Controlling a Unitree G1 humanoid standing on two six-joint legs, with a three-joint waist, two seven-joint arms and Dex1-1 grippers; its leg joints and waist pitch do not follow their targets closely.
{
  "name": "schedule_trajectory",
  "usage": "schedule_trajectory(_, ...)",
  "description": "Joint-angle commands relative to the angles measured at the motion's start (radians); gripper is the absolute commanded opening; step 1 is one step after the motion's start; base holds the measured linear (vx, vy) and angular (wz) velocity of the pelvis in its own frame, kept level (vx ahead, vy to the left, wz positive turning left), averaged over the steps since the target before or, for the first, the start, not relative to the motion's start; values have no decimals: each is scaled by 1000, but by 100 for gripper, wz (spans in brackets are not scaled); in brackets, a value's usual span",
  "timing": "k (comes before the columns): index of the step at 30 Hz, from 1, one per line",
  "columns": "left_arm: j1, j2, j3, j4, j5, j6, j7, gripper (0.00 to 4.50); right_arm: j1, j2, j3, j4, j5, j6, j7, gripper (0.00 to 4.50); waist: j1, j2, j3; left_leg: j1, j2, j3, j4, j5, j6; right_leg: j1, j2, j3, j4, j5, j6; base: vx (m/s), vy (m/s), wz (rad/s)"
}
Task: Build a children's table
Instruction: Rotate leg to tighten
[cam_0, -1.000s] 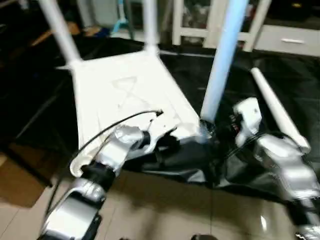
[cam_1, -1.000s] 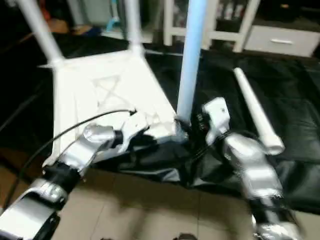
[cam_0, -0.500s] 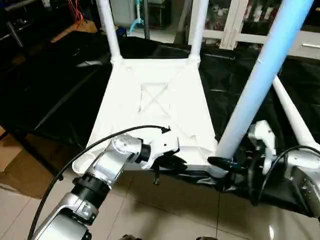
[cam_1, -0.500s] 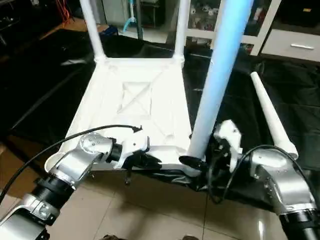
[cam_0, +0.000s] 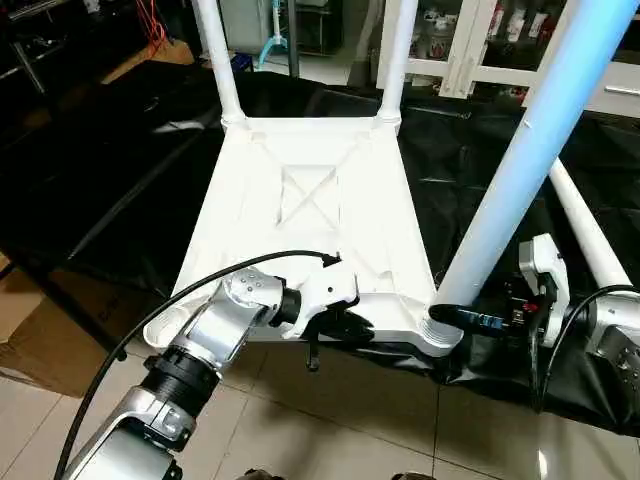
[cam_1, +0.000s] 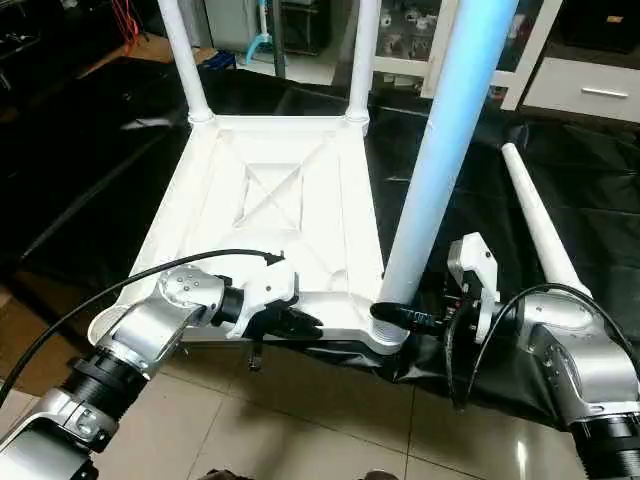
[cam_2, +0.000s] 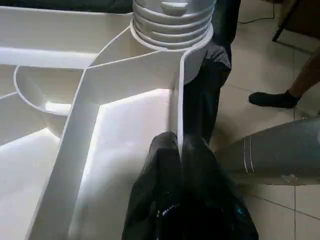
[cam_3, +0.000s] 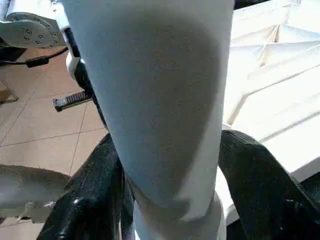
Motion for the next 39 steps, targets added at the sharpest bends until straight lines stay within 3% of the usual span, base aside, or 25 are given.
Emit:
schedule_trajectory(1, -5, -13, 9, -59, -53, -8, -19, 0, -9, 18, -13, 43, -39, -16, -72, 254, -1, -26, -69, 29, 71, -38, -95, -155, 120, 37, -26, 17, -52, -197, -203, 0, 0, 0)
schedule_trajectory(3, -21, -25, 6, -28, -10, 14, 50, 0, -27, 76, -3, 89, -103, -26, -208, 225, -5, -28, -70, 27, 70, -39, -95, -158, 112, 38, -26, 17, -52, -203, -201, 0, 0, 0)
schedule_trajectory(5, -35, -41, 13, -3, 9, 48, 102, 0, -36, 115, 9, 115, -146, -25, -299, 216, -18, -27, -69, 23, 66, -40, -97, -166, 97, 36, -24, 15, -53, -221, -197, 0, 0, 0)
schedule_trajectory(6, -50, -59, 25, 22, 18, 76, 150, 0, -47, 150, 10, 138, -173, -15, -382, 209, -28, -29, -69, 20, 65, -43, -98, -180, 84, 42, -24, 13, -56, -248, -187, 0, 0, 0)
schedule_trajectory(7, -76, -91, 49, 65, 33, 109, 238, 0, -67, 201, 10, 174, -210, -2, -501, 209, -35, -25, -67, 20, 64, -45, -101, -207, 65, 40, -22, 12, -58, -289, -179, 0, 0, 0)
schedule_trajectory(8, -76, -91, 49, 65, 33, 109, 238, 0, -67, 201, 10, 174, -210, -2, -501, 202, -44, -24, -65, 20, 63, -44, -103, -226, 47, 36, -20, 12, -61, -313, -173, 0, 0, 0)
schedule_trajectory(9, -116, -145, 94, 126, 39, 163, 373, 0, -101, 277, 0, 230, -254, 11, -678, 202, -54, -28, -66, 22, 60, -48, -104, -275, 20, 38, -21, 9, -67, -365, -157, 0, 0, 0)
schedule_trajectory(10, -129, -165, 113, 144, 35, 186, 416, 0, -113, 303, -5, 249, -266, 13, -737, 202, -60, -28, -65, 25, 58, -45, -104, -293, 4, 32, -19, 9, -68, -375, -156, 0, 0, 0)
schedule_trajectory(11, -167, -219, 160, 191, 14, 207, 520, 0, -161, 375, -26, 328, -303, -11, -916, 195, -80, -28, -67, 27, 55, -50, -105, -345, -25, 30, -19, 7, -74, -410, -144, 0, 0, 0)
schedule_trajectory(14, -228, -299, 208, 256, -18, 166, 649, 0, -256, 491, -49, 487, -333, -78, -1160, 192, -112, -23, -70, 22, 48, -57, -105, -380, -33, 31, -20, 0, -80, -419, -133, 0, 0, 0)
schedule_trajectory(15, -248, -328, 220, 273, -30, 134, 671, 0, -294, 531, -46, 559, -346, -107, -1233, 191, -128, -9, -68, 20, 46, -60, -105, -395, -30, 30, -18, -4, -84, -396, -138, 0, 0, 0)
schedule_trajectory(16, -264, -351, 229, 284, -40, 116, 687, 0, -324, 563, -44, 618, -350, -131, -1282, 191, -146, -13, -71, 19, 43, -59, -102, -408, -26, 28, -17, -7, -85, -375, -148, 0, 0, 0)
schedule_trajectory(17, -271, -361, 233, 289, -43, 108, 693, 0, -338, 577, -44, 645, -352, -142, -1303, 191, -149, -13, -73, 19, 43, -61, -102, -408, -18, 34, -19, -9, -85, -367, -149, 0, 0, 0)
schedule_trajectory(18, -280, -367, 229, 296, -37, 107, 692, 0, -357, 592, -44, 676, -351, -158, -1315, 191, -149, -13, -77, 21, 44, -57, -99, -383, 8, 35, -23, -9, -86, -326, -159, 0, 0, 0)
schedule_trajectory(19, -285, -366, 224, 300, -26, 106, 690, 0, -374, 599, -42, 696, -361, -175, -1324, 191, -151, -8, -79, 14, 46, -57, -96, -335, 38, 41, -24, -9, -79, -259, -176, 0, 0, 0)
schedule_trajectory(21, -287, -356, 226, 308, -12, 112, 694, 0, -399, 613, -60, 715, -369, -208, -1336, 191, -154, -7, -80, 12, 47, -55, -93, -281, 75, 47, -25, -15, -72, -194, -195, 0, 0, 0)
schedule_trajectory(24, -274, -333, 224, 314, -3, 110, 690, 0, -415, 633, -84, 719, -333, -261, -1246, 191, -161, -8, -83, 6, 49, -56, -87, -224, 125, 54, -29, -21, -67, -168, -205, 0, 0, 0)
schedule_trajectory(25, -274, -327, 225, 325, -1, 103, 689, 0, -424, 636, -76, 728, -332, -294, -1209, 247, -162, -10, -82, 6, 51, -56, -84, -204, 144, 55, -30, -21, -65, -147, -212, 0, 0, 0)
schedule_trajectory(27, -266, -307, 217, 340, 6, 72, 668, 0, -415, 626, -34, 689, -334, -350, -1110, 261, -160, -8, -84, 4, 52, -56, -81, -172, 167, 59, -30, -24, -58, -111, -224, 0, 0, 0)
schedule_trajectory(29, -263, -304, 216, 338, 5, 66, 662, 0, -409, 622, -30, 674, -331, -350, -1095, 271, -158, -9, -86, 5, 54, -57, -77, -130, 191, 61, -30, -23, -51, -72, -235, 0, 0, 0)
schedule_trajectory(30, -257, -295, 212, 330, 0, 59, 633, 0, -389, 607, -20, 621, -326, -350, -1066, 283, -156, -15, -88, 5, 54, -57, -74, -98, 208, 62, -31, -23, -48, -52, -241, 0, 0, 0)
schedule_trajectory(33, -237, -264, 199, 303, -7, 52, 557, 0, -329, 563, -3, 481, -313, -335, -985, 309, -137, -12, -87, 9, 58, -56, -70, -49, 247, 60, -31, -22, -43, -38, -241, 0, 0, 0)
schedule_trajectory(36, -181, -173, 158, 233, -27, 8, 366, 0, -231, 452, -12, 287, -261, -193, -830, 347, -109, -16, -81, 10, 61, -59, -74, -41, 260, 63, -28, -18, -44, -63, -234, 0, 0, 0)
schedule_trajectory(37, -131, -109, 130, 155, -62, -21, 215, 0, -186, 364, -5, 212, -221, -164, -695, 353, -97, -12, -80, 13, 63, -58, -75, -49, 256, 58, -27, -16, -43, -79, -234, 0, 0, 0)
schedule_trajectory(39, -90, -57, 101, 90, -86, -29, 104, 0, -153, 297, -3, 161, -180, -157, -579, 358, -81, -13, -75, 16, 67, -54, -80, -101, 239, 53, -26, -11, -48, -128, -233, 0, 0, 0)
